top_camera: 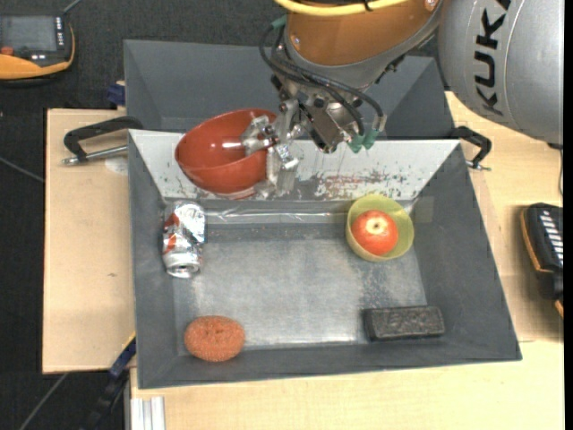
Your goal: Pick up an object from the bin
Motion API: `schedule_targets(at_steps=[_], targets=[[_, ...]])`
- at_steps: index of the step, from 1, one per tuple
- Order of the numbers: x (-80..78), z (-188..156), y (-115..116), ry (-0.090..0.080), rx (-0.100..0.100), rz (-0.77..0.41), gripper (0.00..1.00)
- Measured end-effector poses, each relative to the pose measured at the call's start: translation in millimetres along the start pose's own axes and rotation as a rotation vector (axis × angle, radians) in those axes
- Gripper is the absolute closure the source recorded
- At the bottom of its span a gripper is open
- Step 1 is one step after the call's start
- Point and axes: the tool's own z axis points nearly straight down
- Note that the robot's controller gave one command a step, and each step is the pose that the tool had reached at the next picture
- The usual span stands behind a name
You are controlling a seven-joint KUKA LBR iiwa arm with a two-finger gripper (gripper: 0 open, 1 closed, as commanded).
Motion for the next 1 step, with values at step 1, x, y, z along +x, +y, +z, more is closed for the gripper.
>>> schedule_targets(at_steps=[1], targets=[[-11.7,30.1,-2.5,0.001,-0.001,0.073,1.0]])
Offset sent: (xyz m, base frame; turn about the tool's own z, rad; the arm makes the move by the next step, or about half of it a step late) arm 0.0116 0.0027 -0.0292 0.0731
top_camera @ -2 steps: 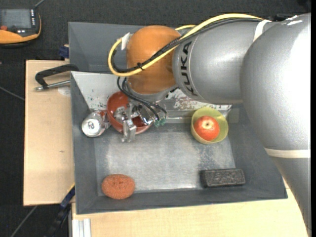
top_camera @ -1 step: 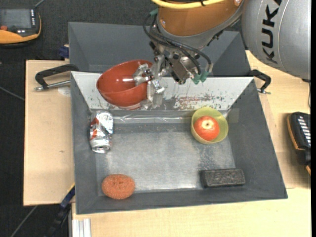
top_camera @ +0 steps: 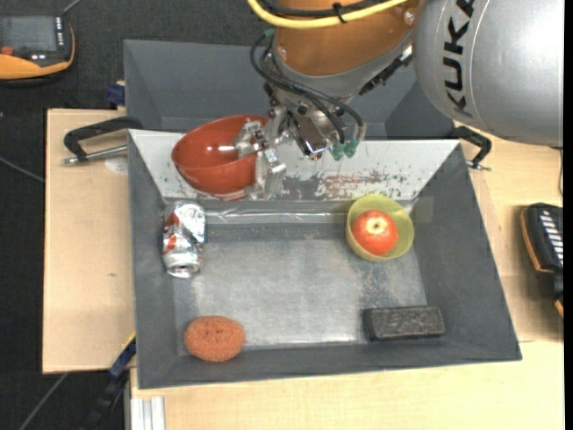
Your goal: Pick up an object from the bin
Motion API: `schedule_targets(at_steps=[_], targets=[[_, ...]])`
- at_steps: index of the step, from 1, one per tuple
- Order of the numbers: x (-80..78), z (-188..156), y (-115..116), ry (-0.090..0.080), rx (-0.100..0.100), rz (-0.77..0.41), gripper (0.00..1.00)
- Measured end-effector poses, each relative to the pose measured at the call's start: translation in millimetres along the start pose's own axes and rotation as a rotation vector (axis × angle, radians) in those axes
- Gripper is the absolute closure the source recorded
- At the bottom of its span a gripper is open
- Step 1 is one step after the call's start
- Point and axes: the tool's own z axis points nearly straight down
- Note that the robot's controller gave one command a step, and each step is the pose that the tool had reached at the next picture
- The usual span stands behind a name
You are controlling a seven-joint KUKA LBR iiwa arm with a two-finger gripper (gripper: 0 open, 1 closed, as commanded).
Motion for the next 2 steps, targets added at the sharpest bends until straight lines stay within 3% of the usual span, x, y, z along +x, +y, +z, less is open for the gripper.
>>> schedule_targets(at_steps=[1,2], targets=[[-16.1,63,1,0.005,-0.002,0.088,1.0],[-16.5,117,-4,0.011,-0.003,0.16,1.0]])
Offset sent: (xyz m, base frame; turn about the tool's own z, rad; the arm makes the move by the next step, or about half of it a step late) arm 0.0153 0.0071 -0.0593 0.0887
